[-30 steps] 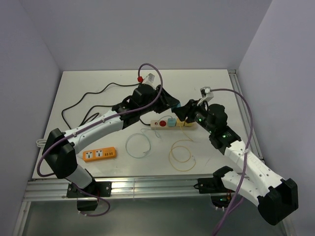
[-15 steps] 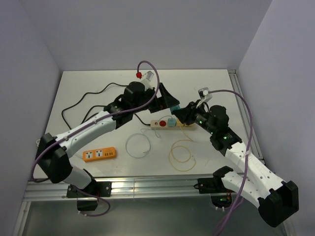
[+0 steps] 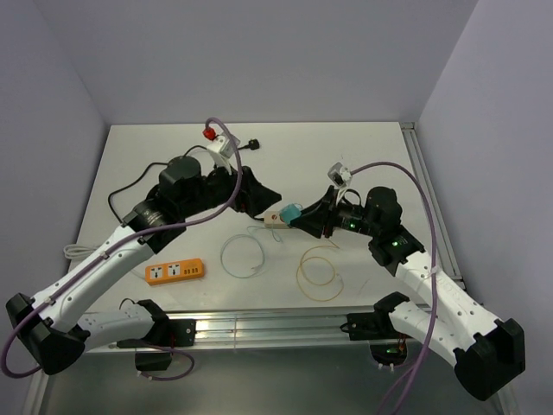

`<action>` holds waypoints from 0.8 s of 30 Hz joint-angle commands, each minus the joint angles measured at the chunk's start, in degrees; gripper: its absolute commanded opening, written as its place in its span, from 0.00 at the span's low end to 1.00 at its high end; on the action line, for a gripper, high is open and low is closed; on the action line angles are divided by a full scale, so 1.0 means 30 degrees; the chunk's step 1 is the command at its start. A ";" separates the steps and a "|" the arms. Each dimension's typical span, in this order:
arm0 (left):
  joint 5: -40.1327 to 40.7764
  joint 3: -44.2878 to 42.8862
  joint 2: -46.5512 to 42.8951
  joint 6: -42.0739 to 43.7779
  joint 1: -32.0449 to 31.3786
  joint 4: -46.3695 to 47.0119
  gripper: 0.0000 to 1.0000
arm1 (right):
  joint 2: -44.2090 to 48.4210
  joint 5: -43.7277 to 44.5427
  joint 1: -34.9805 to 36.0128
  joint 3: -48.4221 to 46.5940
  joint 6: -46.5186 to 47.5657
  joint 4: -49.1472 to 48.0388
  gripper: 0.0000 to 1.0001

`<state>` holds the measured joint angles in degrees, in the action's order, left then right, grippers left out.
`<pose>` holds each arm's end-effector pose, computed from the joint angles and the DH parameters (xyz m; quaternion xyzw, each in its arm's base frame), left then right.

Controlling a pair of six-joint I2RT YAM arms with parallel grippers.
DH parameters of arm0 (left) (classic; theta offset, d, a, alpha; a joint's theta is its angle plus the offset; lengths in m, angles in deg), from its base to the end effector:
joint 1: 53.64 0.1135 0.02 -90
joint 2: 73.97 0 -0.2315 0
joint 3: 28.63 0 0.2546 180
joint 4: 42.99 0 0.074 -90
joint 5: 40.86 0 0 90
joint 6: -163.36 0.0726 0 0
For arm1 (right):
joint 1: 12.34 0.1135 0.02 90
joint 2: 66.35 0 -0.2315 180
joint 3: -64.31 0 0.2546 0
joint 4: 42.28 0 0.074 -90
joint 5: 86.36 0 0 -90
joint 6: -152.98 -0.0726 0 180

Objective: Insert the plug

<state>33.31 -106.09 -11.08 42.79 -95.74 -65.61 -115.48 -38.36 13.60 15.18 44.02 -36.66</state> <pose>0.2118 -0.2181 0.3635 0.1650 0.7350 -0.4686 0.4616 0.2040 0.1532 0.2760 -0.2823 0.6758 0.4848 0.4781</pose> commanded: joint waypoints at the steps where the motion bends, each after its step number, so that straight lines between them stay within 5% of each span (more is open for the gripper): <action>1: -0.2656 -0.1856 0.1122 0.2188 0.0179 -0.2617 0.87 | 0.0291 -0.1441 0.0612 -0.0088 0.1484 -0.1109 0.00; 6: -0.3628 -0.3331 0.2472 0.2631 0.0237 -0.5761 0.80 | -0.0002 -0.1236 0.1433 -0.0293 0.2042 -0.0613 0.00; 12: -0.6261 -0.0935 -0.0591 0.5322 0.0208 -0.2845 0.86 | 0.0291 -0.2404 0.1463 -0.0087 0.0551 -0.1228 0.00; 17: -0.8925 0.1384 -0.2214 0.7052 0.0237 -0.0578 0.75 | -0.0676 -0.5331 0.1463 -0.1054 -0.1119 -0.1049 0.00; 24: -1.2299 0.0565 -0.0896 0.8372 0.0208 -0.1924 0.59 | 0.0053 -0.7559 0.1463 -0.0997 -0.2907 -0.3011 0.00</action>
<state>2.47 -102.79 -15.04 64.21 -95.18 -71.38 -117.51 -55.73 17.68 14.98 38.69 -39.70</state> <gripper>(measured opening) 0.597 0.382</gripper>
